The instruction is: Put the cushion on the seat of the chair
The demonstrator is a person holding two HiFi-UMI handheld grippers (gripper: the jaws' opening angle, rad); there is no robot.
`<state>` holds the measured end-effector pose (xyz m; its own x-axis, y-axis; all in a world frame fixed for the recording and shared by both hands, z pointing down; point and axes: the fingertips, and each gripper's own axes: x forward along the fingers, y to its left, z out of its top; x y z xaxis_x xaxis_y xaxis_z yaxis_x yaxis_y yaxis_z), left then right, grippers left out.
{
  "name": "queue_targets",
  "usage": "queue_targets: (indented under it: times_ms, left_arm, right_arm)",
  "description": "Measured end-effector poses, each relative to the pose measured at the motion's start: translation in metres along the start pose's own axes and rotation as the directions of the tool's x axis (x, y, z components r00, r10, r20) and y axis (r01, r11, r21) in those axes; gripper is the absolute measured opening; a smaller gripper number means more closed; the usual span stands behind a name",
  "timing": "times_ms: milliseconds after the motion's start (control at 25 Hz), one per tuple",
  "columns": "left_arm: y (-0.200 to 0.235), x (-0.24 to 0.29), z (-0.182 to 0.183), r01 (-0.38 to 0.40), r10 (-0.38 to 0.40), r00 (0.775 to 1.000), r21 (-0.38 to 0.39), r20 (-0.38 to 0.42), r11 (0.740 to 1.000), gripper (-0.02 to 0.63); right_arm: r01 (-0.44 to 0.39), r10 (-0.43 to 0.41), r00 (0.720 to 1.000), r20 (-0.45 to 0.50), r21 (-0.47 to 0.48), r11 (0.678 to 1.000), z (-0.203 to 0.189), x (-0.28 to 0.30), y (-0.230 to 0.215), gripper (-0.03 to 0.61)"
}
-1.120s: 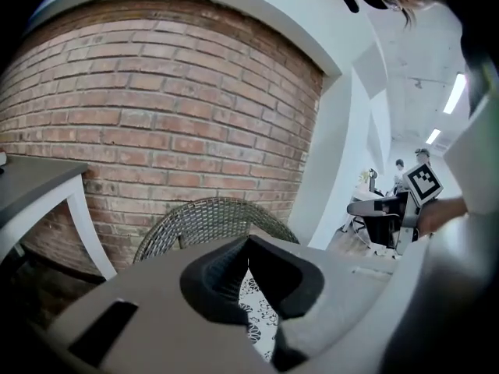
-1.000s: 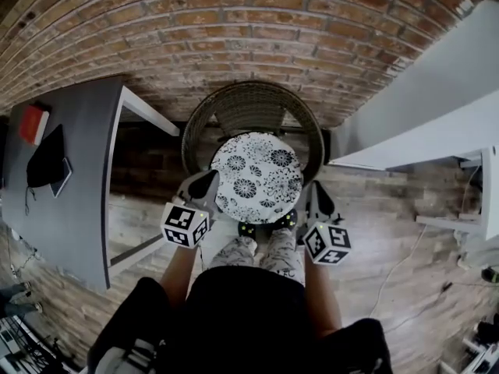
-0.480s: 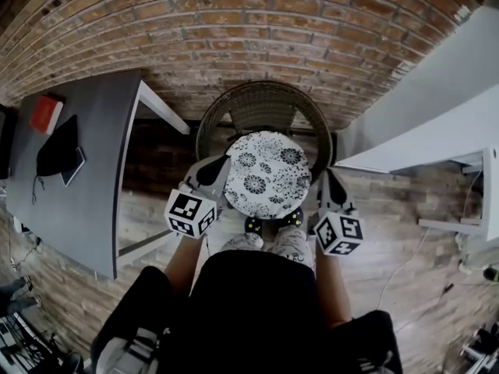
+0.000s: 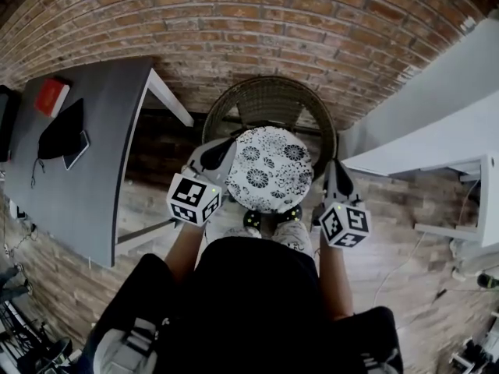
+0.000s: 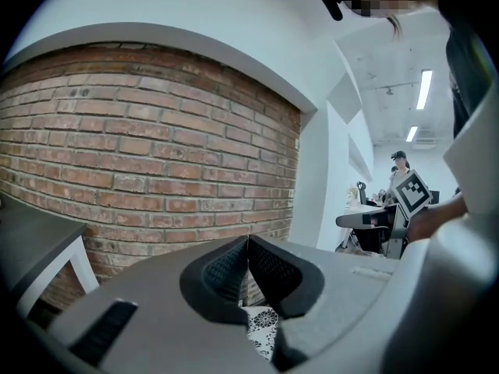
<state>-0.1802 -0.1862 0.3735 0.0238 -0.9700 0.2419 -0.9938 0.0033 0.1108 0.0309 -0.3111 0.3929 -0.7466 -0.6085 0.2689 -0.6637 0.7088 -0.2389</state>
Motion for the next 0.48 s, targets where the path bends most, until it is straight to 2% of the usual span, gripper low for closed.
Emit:
queue_targets:
  times_ms: [480]
  left_arm:
    - [0.0073, -0.0015, -0.0021, -0.005, 0.005, 1.0, -0.022, -0.002, 1.0, 0.005]
  right_arm:
    - [0.009, -0.009, 1.0, -0.022, -0.015, 1.0, -0.0041, 0.0039, 0.0016, 0.0]
